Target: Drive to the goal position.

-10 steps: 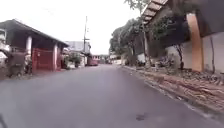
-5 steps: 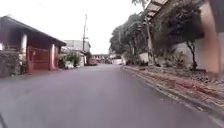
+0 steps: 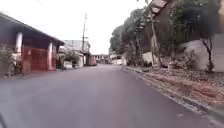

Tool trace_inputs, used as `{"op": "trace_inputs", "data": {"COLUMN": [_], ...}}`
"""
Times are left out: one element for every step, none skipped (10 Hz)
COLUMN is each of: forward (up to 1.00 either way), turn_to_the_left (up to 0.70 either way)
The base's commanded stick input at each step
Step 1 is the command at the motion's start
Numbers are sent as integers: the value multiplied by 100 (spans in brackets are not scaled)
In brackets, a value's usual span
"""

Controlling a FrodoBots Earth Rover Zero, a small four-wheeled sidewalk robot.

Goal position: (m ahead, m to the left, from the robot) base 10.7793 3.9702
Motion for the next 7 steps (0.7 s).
{"op": "trace_inputs", "data": {"forward": [100, 100, 100, 100, 100, 100, 100], "turn_to_the_left": [0, 0, 0, 0, 0, 0, 0]}}
